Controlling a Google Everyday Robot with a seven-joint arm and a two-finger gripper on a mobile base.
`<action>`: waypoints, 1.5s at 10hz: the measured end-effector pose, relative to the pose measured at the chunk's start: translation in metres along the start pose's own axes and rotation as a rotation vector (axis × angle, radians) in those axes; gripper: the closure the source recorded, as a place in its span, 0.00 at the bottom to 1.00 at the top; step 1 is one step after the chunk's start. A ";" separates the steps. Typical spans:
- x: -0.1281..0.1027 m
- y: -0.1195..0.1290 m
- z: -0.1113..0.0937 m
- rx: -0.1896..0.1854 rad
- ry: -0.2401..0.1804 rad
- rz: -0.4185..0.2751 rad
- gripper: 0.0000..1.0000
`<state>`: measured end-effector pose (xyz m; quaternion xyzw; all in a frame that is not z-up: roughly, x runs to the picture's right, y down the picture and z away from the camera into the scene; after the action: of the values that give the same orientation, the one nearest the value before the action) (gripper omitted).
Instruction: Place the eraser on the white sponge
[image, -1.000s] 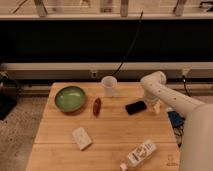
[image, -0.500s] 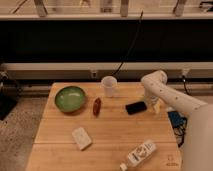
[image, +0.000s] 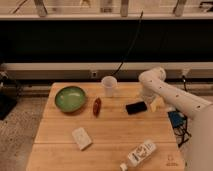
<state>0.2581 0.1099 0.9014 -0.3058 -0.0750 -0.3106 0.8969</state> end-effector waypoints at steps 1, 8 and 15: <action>-0.001 0.000 0.002 -0.002 -0.007 0.013 0.20; -0.028 -0.004 0.013 0.001 -0.109 0.098 0.20; -0.039 -0.011 0.022 -0.003 -0.138 0.070 0.49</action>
<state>0.2217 0.1366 0.9116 -0.3303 -0.1254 -0.2573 0.8994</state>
